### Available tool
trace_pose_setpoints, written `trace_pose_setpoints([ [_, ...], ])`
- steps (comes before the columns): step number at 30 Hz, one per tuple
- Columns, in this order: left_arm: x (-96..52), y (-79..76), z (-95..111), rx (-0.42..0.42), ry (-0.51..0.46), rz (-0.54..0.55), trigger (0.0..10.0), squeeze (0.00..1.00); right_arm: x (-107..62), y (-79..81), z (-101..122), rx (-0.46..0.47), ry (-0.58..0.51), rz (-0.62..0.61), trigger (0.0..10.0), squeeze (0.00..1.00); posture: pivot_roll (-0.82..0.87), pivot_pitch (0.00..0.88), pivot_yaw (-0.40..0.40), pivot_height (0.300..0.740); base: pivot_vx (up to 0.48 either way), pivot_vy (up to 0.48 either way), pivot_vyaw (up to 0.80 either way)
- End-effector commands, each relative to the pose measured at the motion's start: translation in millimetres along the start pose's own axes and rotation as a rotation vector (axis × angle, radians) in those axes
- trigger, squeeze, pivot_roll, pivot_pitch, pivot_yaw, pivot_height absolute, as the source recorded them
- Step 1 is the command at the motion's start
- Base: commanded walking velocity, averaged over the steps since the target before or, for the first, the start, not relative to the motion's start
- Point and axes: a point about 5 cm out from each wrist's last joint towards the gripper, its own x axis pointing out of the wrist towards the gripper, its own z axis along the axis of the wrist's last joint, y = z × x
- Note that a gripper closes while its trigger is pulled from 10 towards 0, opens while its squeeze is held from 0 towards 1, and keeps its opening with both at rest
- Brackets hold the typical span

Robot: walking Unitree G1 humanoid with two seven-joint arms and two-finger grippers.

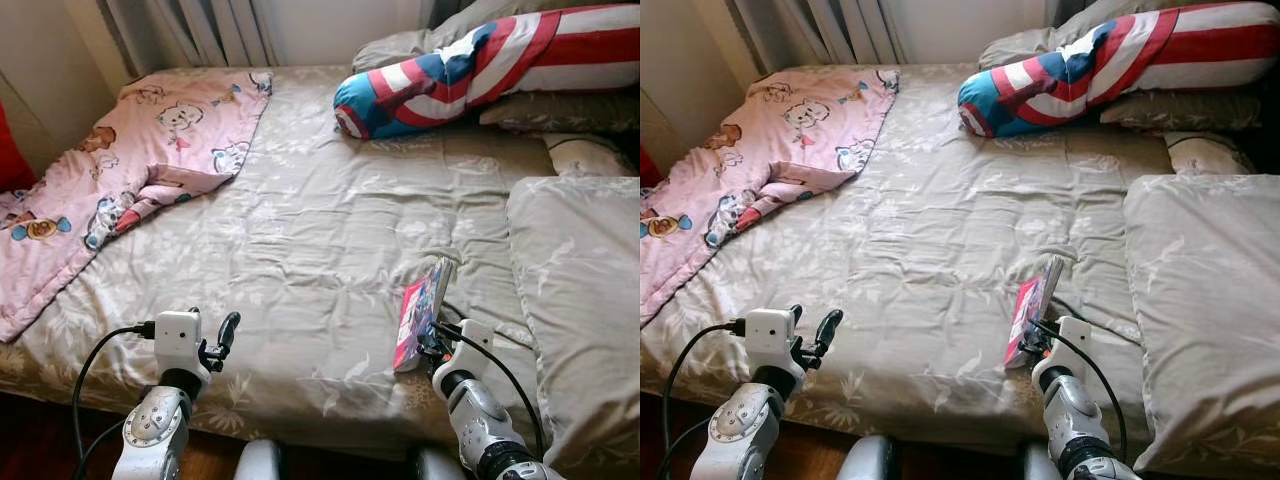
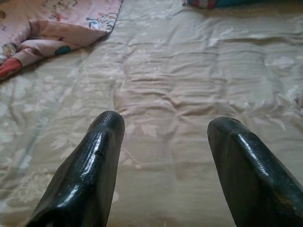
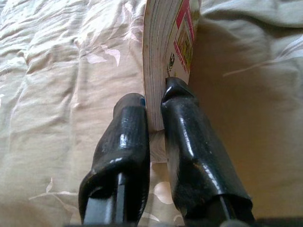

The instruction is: Clean up the room

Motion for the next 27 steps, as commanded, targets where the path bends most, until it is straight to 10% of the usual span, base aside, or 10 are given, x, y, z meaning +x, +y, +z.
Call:
trace_pose_setpoints([
  [1, -3.0, 3.9, 1.5, 0.014, 0.008, 0.006, 10.0, 0.0, -2.1, 5.1, -12.8, -0.011, 0.052, 0.038, 10.0, 0.0, 0.11, 0.173, 0.108, 0.643, 0.0, 0.0, 0.0],
  [27, 5.2, 1.6, 5.0, 0.026, 0.006, -0.011, 10.0, 0.0, -3.6, 9.1, 17.2, -0.127, -0.151, 0.202, 10.0, 0.0, 0.09, 0.165, 0.119, 0.643, 0.0, 0.0, 0.0],
])
